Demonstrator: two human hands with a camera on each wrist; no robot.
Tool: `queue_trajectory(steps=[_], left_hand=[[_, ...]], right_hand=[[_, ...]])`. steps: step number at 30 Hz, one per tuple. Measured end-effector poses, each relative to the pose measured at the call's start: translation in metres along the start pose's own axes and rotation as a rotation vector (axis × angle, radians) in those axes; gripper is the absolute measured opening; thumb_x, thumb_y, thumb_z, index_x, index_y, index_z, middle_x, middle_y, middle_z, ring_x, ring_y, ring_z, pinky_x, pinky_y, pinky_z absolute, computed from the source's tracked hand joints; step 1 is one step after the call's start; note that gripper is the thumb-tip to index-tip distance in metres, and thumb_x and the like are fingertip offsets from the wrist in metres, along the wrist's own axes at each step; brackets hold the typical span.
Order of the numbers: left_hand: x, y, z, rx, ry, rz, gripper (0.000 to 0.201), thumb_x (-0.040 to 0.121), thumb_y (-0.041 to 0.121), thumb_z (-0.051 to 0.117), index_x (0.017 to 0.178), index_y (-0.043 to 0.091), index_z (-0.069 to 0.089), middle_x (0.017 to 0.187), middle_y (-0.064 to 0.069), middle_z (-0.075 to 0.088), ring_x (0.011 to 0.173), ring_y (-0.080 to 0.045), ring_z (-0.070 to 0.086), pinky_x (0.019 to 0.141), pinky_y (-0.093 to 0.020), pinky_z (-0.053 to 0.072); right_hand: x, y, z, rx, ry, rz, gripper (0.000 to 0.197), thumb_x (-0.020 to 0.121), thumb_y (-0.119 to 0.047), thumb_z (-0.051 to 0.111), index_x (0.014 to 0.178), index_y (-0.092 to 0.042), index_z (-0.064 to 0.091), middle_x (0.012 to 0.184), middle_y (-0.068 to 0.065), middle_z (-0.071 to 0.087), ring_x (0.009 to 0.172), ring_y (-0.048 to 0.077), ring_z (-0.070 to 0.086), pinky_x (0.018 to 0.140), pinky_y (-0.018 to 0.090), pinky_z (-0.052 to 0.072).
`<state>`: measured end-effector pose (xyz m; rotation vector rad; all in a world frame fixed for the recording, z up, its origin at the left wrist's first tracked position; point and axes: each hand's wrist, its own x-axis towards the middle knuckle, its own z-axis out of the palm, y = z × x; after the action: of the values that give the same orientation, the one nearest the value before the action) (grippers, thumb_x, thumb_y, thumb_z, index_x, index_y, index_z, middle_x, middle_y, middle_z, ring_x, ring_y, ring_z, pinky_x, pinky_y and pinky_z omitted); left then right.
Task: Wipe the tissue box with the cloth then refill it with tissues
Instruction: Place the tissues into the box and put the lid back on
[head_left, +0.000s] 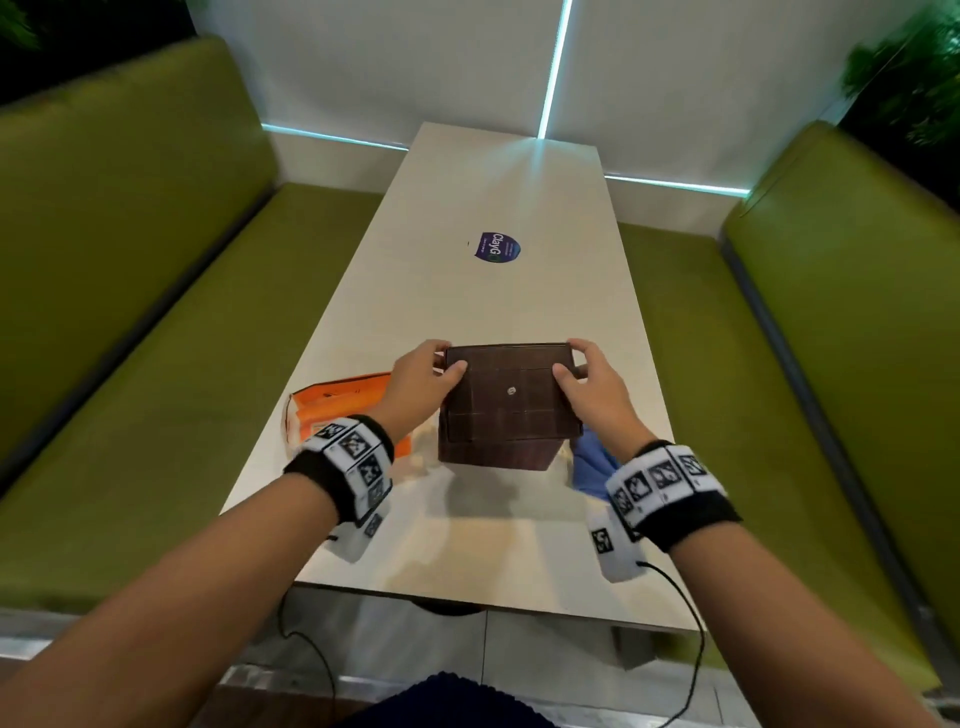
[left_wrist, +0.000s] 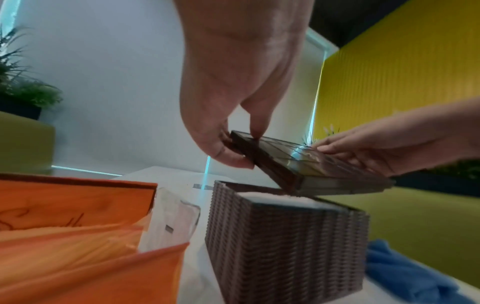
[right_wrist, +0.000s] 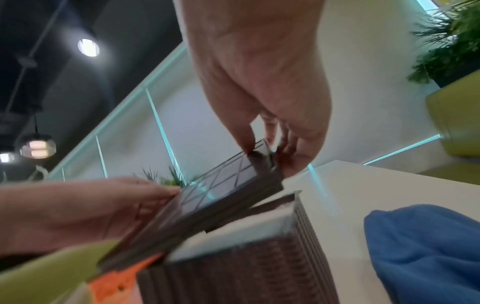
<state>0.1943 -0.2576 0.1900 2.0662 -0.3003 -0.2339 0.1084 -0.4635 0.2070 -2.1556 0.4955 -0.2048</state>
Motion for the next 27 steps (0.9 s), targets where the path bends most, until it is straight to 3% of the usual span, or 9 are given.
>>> queue_trajectory(steps=[3, 6, 8, 10, 13, 18, 21, 27], left_hand=[[0.012, -0.007, 0.014, 0.153, 0.004, -0.018, 0.047, 0.097, 0.024, 0.056, 0.138, 0.005, 0.047, 0.130, -0.017, 0.060, 0.116, -0.030, 0.058, 0.100, -0.039, 0.047], [0.011, -0.012, 0.025, 0.300, 0.024, 0.001, 0.049, 0.100, 0.026, 0.049, 0.143, 0.003, 0.040, 0.136, -0.018, 0.055, 0.126, -0.032, 0.050, 0.104, -0.039, 0.039], [0.009, -0.014, 0.031, 0.369, 0.060, 0.033, 0.047, 0.101, 0.027, 0.046, 0.142, 0.004, 0.040, 0.133, -0.018, 0.055, 0.124, -0.034, 0.049, 0.102, -0.041, 0.039], [0.008, -0.017, 0.037, 0.368, 0.072, 0.032, 0.048, 0.101, 0.029, 0.045, 0.143, 0.005, 0.039, 0.140, -0.019, 0.045, 0.129, -0.035, 0.042, 0.106, -0.041, 0.035], [0.005, -0.018, 0.047, 0.267, 0.022, -0.018, 0.058, 0.101, 0.033, 0.044, 0.149, 0.004, 0.027, 0.146, -0.021, 0.031, 0.135, -0.034, 0.036, 0.110, -0.037, 0.032], [0.008, -0.019, 0.052, 0.193, 0.005, -0.036, 0.063, 0.102, 0.035, 0.041, 0.152, 0.004, 0.018, 0.150, -0.019, 0.033, 0.137, -0.030, 0.036, 0.110, -0.033, 0.031], [0.011, -0.022, 0.052, 0.184, 0.000, -0.037, 0.064, 0.102, 0.036, 0.041, 0.153, 0.004, 0.019, 0.155, -0.016, 0.030, 0.142, -0.027, 0.032, 0.115, -0.033, 0.026], [0.013, -0.025, 0.053, 0.194, 0.045, -0.038, 0.062, 0.102, 0.040, 0.039, 0.152, 0.008, 0.021, 0.151, -0.017, 0.035, 0.136, -0.031, 0.041, 0.111, -0.040, 0.035]], right_hand=[[0.013, 0.008, 0.026, -0.248, 0.016, 0.040, 0.045, 0.100, -0.027, 0.045, 0.140, -0.008, 0.039, 0.129, 0.022, 0.052, 0.116, 0.038, 0.052, 0.095, 0.038, 0.042], [0.014, 0.016, 0.042, -0.472, 0.064, 0.027, 0.039, 0.102, -0.027, 0.039, 0.132, -0.002, 0.042, 0.124, 0.024, 0.051, 0.107, 0.038, 0.054, 0.091, 0.041, 0.042], [0.013, 0.017, 0.046, -0.557, 0.101, -0.012, 0.043, 0.103, -0.026, 0.037, 0.139, -0.003, 0.036, 0.123, 0.024, 0.050, 0.105, 0.036, 0.054, 0.089, 0.039, 0.043], [0.012, 0.019, 0.047, -0.553, 0.095, -0.005, 0.047, 0.103, -0.027, 0.036, 0.145, -0.006, 0.030, 0.125, 0.023, 0.047, 0.107, 0.036, 0.052, 0.091, 0.038, 0.042], [0.011, 0.025, 0.052, -0.497, 0.100, 0.024, 0.045, 0.103, -0.030, 0.034, 0.144, -0.010, 0.034, 0.126, 0.023, 0.048, 0.110, 0.036, 0.049, 0.093, 0.039, 0.041], [0.009, 0.028, 0.054, -0.257, 0.082, 0.070, 0.052, 0.103, -0.039, 0.031, 0.147, -0.012, 0.029, 0.133, 0.019, 0.050, 0.119, 0.032, 0.049, 0.095, 0.037, 0.041], [0.008, 0.030, 0.055, -0.131, 0.055, 0.058, 0.057, 0.101, -0.045, 0.033, 0.149, -0.016, 0.026, 0.142, 0.012, 0.045, 0.128, 0.027, 0.045, 0.104, 0.038, 0.040], [0.008, 0.030, 0.055, -0.127, 0.059, 0.030, 0.058, 0.099, -0.051, 0.033, 0.147, -0.018, 0.029, 0.146, 0.006, 0.042, 0.131, 0.023, 0.043, 0.105, 0.037, 0.039]])
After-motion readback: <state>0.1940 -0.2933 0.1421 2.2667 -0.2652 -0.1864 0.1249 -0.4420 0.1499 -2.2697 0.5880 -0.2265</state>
